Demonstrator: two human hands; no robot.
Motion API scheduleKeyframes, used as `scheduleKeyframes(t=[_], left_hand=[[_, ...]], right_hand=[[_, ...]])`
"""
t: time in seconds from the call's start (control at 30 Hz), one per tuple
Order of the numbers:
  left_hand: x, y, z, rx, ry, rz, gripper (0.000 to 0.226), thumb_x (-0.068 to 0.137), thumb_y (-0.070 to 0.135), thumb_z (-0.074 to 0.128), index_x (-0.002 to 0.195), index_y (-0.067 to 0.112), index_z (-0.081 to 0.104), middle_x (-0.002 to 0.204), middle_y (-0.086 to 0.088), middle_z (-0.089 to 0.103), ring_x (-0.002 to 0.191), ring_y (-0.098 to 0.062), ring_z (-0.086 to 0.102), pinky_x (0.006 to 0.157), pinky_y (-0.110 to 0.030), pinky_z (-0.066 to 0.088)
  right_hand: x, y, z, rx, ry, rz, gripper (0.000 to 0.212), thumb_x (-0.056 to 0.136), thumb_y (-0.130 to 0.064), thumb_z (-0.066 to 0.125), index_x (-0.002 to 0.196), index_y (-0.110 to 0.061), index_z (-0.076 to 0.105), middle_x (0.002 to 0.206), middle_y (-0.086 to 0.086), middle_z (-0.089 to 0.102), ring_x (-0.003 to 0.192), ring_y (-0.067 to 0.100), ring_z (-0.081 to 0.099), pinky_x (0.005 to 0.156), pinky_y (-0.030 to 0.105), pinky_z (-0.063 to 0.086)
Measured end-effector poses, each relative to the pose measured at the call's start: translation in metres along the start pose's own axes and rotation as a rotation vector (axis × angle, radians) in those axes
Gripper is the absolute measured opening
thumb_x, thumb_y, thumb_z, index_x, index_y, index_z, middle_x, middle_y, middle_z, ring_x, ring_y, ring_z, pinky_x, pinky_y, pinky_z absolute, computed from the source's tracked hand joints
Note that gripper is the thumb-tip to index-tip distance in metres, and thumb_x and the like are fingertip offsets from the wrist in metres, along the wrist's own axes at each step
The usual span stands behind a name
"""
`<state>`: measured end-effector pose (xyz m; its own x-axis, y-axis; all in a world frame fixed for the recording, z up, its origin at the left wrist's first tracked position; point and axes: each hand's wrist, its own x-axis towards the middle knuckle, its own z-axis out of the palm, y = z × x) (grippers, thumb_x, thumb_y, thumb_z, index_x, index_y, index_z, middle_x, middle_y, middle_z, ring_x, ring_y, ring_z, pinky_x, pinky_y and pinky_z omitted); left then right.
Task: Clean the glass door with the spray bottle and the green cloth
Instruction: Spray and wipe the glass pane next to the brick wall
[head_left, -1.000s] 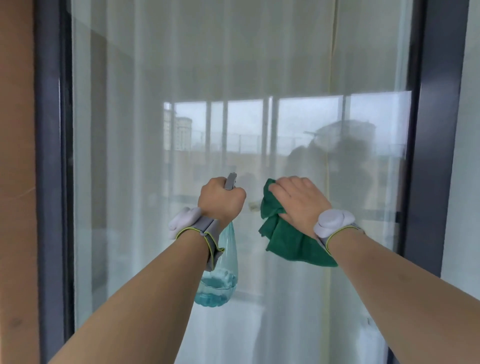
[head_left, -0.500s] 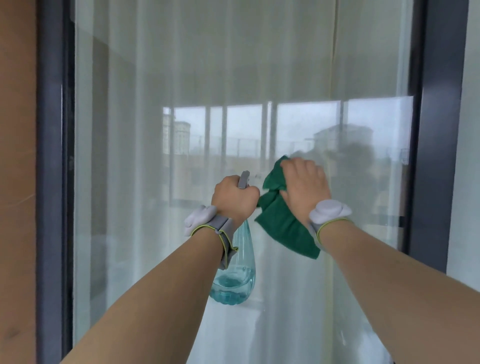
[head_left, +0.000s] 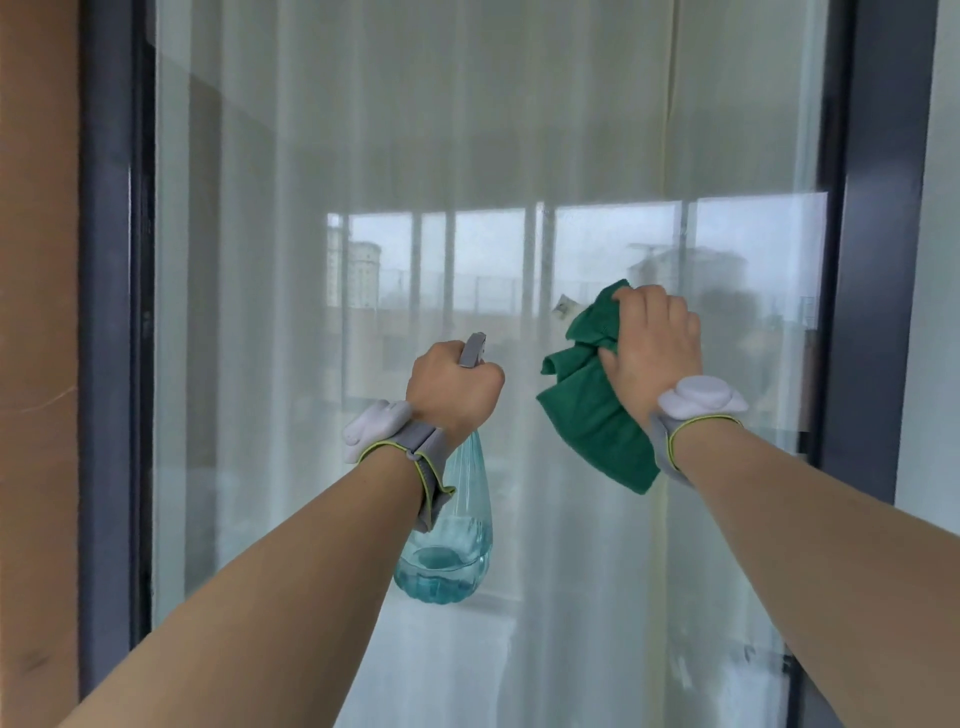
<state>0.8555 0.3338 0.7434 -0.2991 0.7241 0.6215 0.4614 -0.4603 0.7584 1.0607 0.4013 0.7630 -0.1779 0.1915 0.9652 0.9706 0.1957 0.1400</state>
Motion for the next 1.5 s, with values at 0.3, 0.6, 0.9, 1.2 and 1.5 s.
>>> scheduleKeyframes(t=[0.3, 0.6, 0.9, 1.2, 1.5], left_hand=[[-0.015, 0.013, 0.036, -0.003, -0.078, -0.036, 0.026, 0.085, 0.006, 0.051, 0.069, 0.014, 0.033, 0.068, -0.001, 0.037, 0.062, -0.022, 0.028, 0.057, -0.030, 0.026], [-0.040, 0.050, 0.092, -0.054, -0.259, -0.031, 0.037, 0.085, 0.005, 0.051, 0.062, 0.017, 0.025, 0.064, -0.001, 0.031, 0.061, -0.024, 0.024, 0.056, -0.029, 0.021], [-0.068, 0.072, 0.141, -0.031, -0.360, -0.037, 0.033, 0.081, 0.006, 0.052, 0.061, 0.016, 0.028, 0.064, -0.002, 0.034, 0.062, -0.024, 0.024, 0.056, -0.029, 0.021], [-0.073, 0.064, 0.136, 0.044, -0.293, 0.012, 0.030, 0.081, 0.005, 0.052, 0.063, 0.015, 0.030, 0.063, 0.000, 0.034, 0.059, -0.023, 0.026, 0.055, -0.030, 0.023], [-0.056, 0.061, 0.100, -0.018, -0.163, 0.013, 0.015, 0.057, 0.022, 0.040, 0.061, 0.019, 0.026, 0.061, 0.002, 0.030, 0.060, -0.024, 0.025, 0.056, -0.028, 0.022]], right_hand=[[-0.096, -0.014, 0.009, 0.203, -0.358, -0.448, 0.060, 0.065, -0.030, 0.075, 0.118, -0.014, 0.053, 0.108, 0.004, 0.055, 0.092, 0.026, 0.051, 0.079, 0.038, 0.045], [-0.136, 0.045, -0.011, 0.159, -0.323, -0.397, 0.063, 0.060, -0.032, 0.077, 0.117, -0.017, 0.052, 0.105, 0.000, 0.054, 0.089, 0.021, 0.051, 0.075, 0.033, 0.046], [-0.157, 0.090, -0.023, 0.103, -0.346, -0.416, 0.070, 0.056, -0.038, 0.079, 0.116, -0.019, 0.049, 0.104, -0.002, 0.053, 0.087, 0.019, 0.051, 0.074, 0.031, 0.047], [-0.148, 0.074, -0.006, 0.119, -0.231, -0.579, 0.078, 0.048, -0.036, 0.087, 0.111, -0.013, 0.045, 0.103, 0.002, 0.048, 0.085, 0.023, 0.045, 0.074, 0.031, 0.032], [-0.046, 0.097, -0.017, 0.035, 0.004, -0.315, 0.064, 0.065, -0.018, 0.082, 0.119, -0.006, 0.050, 0.108, 0.015, 0.057, 0.088, 0.034, 0.053, 0.078, 0.042, 0.039]])
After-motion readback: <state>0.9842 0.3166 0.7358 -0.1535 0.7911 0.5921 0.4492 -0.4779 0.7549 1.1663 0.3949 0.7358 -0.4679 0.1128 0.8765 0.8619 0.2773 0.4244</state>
